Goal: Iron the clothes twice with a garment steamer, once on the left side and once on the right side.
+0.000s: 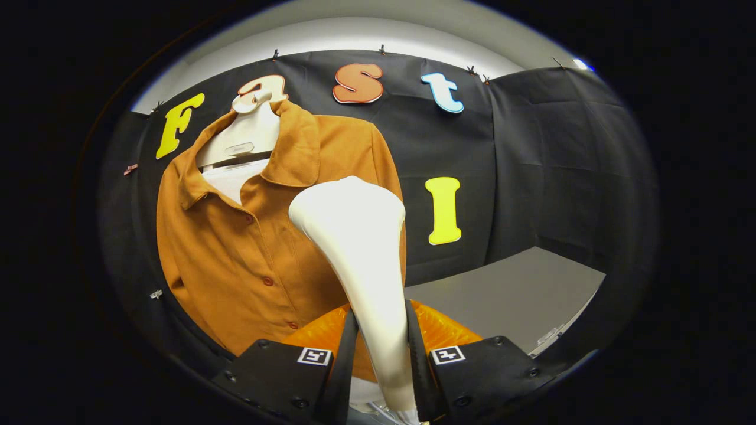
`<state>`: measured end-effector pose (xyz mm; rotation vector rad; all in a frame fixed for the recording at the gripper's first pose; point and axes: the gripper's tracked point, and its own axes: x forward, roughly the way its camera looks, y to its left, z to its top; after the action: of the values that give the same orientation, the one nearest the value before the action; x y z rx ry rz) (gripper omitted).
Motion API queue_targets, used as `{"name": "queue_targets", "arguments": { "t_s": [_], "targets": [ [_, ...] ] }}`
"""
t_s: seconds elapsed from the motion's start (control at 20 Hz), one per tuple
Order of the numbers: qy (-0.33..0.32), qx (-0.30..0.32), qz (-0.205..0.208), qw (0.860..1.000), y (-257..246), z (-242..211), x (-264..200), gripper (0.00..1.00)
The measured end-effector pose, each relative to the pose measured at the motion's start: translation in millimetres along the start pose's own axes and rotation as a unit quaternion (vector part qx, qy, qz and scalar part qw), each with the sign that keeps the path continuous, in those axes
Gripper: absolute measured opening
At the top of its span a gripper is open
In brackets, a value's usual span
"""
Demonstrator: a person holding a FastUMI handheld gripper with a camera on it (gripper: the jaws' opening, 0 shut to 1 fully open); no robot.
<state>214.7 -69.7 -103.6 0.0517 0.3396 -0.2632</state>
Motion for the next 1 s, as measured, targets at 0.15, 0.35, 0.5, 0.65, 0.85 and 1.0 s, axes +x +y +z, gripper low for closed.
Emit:
{"name": "queue_targets", "arguments": {
  "t_s": [0.15,0.35,0.5,0.65,0.85,1.0],
  "targets": [
    [0.006,-0.006,0.005,1.0,14,-2,9,0.47],
    [0.023,-0.012,0.008,1.0,23,-11,23,0.47],
    [0.046,-0.011,0.005,0.999,25,-26,36,0.47],
    [0.079,-0.017,0.006,0.997,29,-48,48,0.47],
    [0.12,-0.03,0.01,0.992,34,-77,57,0.47],
    [0.146,-0.034,0.012,0.989,35,-94,60,0.47]
  ]
}}
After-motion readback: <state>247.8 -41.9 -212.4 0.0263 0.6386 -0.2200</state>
